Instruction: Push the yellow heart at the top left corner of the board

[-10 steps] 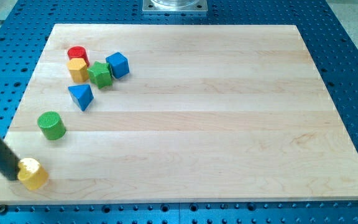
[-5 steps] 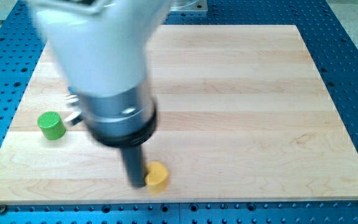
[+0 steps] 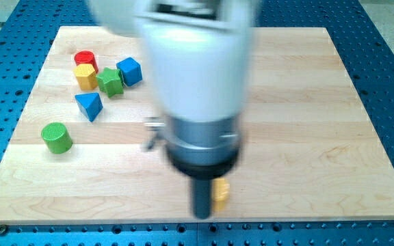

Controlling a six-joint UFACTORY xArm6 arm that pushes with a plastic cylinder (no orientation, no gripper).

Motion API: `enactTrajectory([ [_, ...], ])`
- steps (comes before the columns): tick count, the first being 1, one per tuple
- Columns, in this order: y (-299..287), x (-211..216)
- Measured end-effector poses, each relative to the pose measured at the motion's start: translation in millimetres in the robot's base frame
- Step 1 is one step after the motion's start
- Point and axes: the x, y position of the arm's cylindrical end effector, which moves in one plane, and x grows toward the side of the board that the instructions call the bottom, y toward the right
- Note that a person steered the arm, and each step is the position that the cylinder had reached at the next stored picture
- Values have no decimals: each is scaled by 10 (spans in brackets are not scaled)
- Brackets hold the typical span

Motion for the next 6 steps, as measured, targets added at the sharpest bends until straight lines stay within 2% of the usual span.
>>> enactTrajectory([
  [1, 337, -310],
  [2, 1082, -227],
  [3, 1533, -74],
  [4, 903, -704],
  [5, -263, -1347],
  [6, -682, -1802],
])
